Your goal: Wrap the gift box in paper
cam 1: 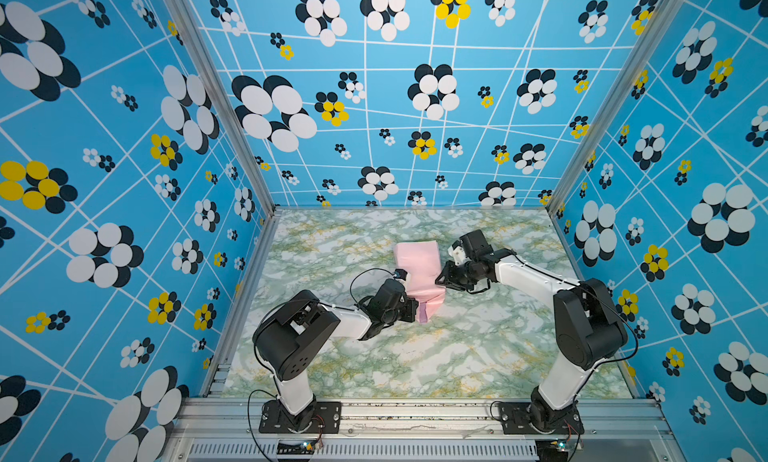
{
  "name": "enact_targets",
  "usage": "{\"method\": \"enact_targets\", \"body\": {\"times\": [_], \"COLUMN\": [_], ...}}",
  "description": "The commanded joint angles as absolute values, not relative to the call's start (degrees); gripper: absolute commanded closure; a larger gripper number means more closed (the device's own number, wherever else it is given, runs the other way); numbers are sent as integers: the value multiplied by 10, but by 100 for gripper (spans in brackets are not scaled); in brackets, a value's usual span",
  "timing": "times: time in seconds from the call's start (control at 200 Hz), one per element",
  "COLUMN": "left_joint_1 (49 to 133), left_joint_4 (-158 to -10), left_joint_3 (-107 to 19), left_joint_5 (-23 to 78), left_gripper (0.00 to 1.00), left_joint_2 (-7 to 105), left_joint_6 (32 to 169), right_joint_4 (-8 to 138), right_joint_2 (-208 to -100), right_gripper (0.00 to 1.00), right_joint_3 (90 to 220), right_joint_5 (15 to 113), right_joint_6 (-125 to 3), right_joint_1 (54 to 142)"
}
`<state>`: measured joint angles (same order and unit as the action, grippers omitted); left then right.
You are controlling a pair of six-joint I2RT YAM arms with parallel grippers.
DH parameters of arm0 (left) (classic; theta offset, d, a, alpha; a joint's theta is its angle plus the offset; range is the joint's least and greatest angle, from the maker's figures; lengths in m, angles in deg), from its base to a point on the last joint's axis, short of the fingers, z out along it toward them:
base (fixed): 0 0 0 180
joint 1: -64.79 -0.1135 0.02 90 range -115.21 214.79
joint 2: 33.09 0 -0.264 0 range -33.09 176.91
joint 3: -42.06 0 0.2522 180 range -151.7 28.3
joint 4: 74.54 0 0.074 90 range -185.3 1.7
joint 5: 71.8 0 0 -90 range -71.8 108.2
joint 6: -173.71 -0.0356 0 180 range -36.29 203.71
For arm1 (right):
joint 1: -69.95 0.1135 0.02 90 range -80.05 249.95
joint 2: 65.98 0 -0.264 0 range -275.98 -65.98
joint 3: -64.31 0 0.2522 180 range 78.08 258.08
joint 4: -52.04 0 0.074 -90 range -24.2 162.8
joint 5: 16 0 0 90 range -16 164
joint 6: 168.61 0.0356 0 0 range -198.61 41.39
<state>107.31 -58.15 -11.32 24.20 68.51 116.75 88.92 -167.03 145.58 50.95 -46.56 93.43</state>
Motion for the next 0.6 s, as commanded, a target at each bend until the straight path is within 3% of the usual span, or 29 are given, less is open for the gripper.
{"method": "enact_targets", "body": {"times": [0.0, 0.095, 0.315, 0.595], "left_joint_1": [1075, 1077, 1077, 1078], "left_joint_4": [-551, -544, -533, -537], "left_joint_3": [-106, -104, -98, -89], "left_joint_5": [201, 194, 190, 192], "left_gripper": [85, 84, 83, 80], "left_joint_2": [708, 720, 725, 712], "left_joint_6": [1164, 1163, 1161, 1152], "right_joint_4": [916, 910, 915, 914], "right_joint_2": [-1674, -1667, -1605, -1478], "right_gripper": [71, 68, 47, 42], "right_joint_3": [1426, 1423, 1417, 1374], "right_joint_5": [512, 510, 544, 636], "right_joint_6": [-456, -455, -474, -520], "right_joint_1": [938, 939, 939, 981]}}
